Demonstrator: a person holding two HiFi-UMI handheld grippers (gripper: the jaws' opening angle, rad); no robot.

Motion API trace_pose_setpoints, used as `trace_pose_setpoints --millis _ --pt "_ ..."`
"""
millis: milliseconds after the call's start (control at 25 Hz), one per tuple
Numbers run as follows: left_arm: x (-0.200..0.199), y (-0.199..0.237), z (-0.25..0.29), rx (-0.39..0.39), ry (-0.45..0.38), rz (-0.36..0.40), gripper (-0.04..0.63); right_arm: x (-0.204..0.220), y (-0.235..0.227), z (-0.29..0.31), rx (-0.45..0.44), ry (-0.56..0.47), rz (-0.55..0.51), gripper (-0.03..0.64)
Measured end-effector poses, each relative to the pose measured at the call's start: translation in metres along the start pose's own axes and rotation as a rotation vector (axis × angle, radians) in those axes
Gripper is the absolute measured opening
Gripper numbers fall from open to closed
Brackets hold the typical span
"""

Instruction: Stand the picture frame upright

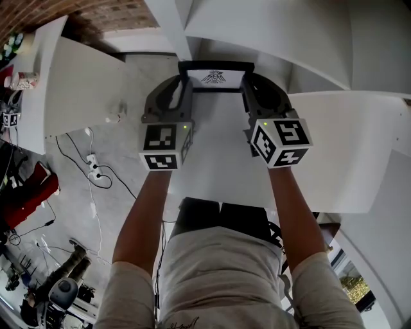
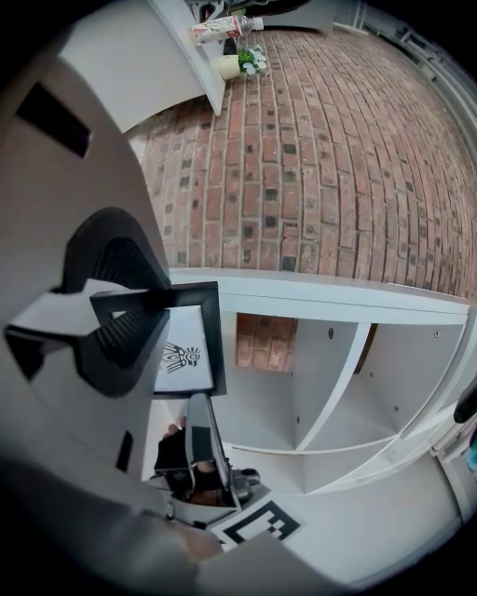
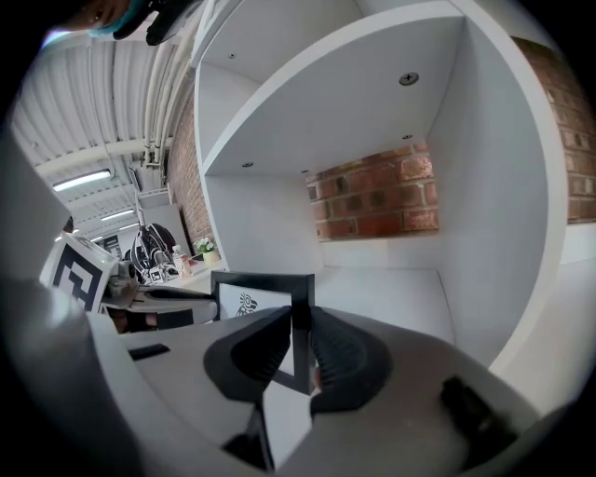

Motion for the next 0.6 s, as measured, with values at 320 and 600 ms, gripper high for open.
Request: trace_pose_setpoints --millis 320,600 --pt "0.002 0.005 0.008 -0.013 0.017 0.007 0.074 0.003 0.000 0.003 0.002 0.013 0.003 0.078" --pt "0.004 0.006 0.011 -0.015 0.020 0.010 0.072 0.006 0.000 0.004 0.003 0.019 0.008 0.078"
Point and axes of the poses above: the fingertips, and each gripper's own axes: z forward along the fingers, y to its left, x out of its underside, the point moved 4 cm from there along -z, backward along the fingers, and after that the axes turned 6 degrees about x, right-handed, at the moved point
